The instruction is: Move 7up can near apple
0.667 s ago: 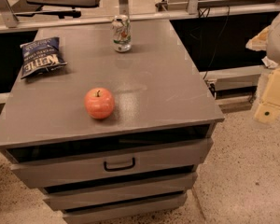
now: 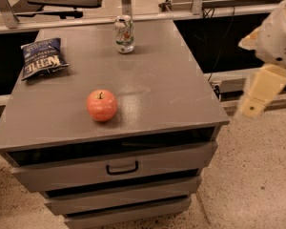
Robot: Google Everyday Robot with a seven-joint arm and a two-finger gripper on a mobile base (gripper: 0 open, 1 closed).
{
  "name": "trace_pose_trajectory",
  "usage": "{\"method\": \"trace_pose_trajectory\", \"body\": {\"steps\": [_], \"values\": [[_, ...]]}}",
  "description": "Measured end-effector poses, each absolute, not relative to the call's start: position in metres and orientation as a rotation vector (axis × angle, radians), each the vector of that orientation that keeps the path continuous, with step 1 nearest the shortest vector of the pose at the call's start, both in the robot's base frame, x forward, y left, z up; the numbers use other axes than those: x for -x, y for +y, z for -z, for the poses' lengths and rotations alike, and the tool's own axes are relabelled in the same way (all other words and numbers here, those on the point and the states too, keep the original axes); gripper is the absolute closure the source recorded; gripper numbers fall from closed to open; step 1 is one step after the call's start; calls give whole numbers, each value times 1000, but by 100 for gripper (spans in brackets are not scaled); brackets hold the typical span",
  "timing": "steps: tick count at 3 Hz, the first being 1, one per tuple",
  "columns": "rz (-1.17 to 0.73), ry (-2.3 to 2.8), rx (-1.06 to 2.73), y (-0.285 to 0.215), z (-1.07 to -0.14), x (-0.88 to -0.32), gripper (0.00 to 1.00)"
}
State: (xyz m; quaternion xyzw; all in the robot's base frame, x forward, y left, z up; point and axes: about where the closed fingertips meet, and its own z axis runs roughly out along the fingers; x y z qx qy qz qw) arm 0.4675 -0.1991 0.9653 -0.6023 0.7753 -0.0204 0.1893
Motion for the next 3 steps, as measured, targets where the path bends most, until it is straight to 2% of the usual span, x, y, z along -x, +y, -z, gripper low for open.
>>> {"method": "trace_pose_trajectory", "body": {"steps": [1, 2, 3], "values": [[-132, 2033, 1647, -128, -925, -553, 0], [-170, 2016, 1583, -120, -893, -593, 0], [-169, 2017, 1583, -120, -893, -593, 0]]}}
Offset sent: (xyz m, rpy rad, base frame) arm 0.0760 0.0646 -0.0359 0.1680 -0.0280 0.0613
